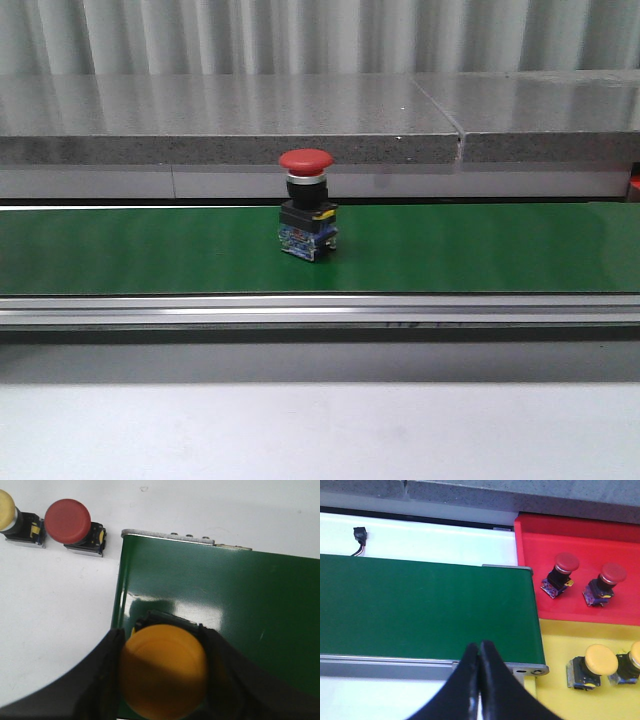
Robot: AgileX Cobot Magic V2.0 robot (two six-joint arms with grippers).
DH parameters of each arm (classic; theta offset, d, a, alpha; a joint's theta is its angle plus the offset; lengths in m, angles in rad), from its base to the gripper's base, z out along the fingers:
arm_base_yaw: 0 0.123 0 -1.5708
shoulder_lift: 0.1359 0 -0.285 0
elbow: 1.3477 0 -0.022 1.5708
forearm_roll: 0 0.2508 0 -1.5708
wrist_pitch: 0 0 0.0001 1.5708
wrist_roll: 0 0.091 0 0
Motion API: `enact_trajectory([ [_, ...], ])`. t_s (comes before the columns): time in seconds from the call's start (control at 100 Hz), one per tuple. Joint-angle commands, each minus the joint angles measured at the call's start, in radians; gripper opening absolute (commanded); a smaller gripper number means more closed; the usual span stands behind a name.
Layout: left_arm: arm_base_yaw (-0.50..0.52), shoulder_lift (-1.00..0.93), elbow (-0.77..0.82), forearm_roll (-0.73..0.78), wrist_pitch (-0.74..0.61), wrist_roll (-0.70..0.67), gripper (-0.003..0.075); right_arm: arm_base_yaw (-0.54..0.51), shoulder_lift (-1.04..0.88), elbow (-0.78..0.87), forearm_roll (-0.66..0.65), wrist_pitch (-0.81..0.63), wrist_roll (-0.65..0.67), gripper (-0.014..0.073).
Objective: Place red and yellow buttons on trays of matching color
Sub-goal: 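Close the left gripper on the yellow button and lift it, then set the yellow button on the green belt and open the left gripper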
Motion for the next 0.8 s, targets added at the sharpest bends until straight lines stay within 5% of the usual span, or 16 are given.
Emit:
enact_trajectory([
  [0.0, -0.007, -0.012, -0.026, -0.016, -0.050, 0.000, -0.0020, 0.004, 0.002, -0.025, -0.002, -0.069, -0.008, -0.0067],
  [0.32, -0.007, 0.045, -0.030, -0.017, -0.025, 0.017, 0.0007, 0.004, 0.002, -0.025, -0.002, -0.069, -0.008, -0.0067],
  [0.45, -0.007, 0.045, -0.041, -0.017, -0.009, 0.025, 0.0221, 0.004, 0.002, -0.025, -0.002, -0.069, -0.008, -0.0067],
  [0.53, -0.007, 0.043, -0.051, -0.022, 0.006, 0.039, 0.0475, 0.004, 0.002, -0.025, -0.002, -0.069, -0.008, -0.0067],
  [0.63, -0.011, 0.034, -0.054, -0.025, 0.007, 0.045, 0.0687, 0.004, 0.002, -0.025, -0.002, -0.070, -0.008, -0.0067],
  [0.79, -0.040, -0.021, -0.054, -0.025, -0.005, 0.059, 0.0664, 0.004, 0.002, -0.025, -0.002, -0.070, -0.008, -0.0067],
])
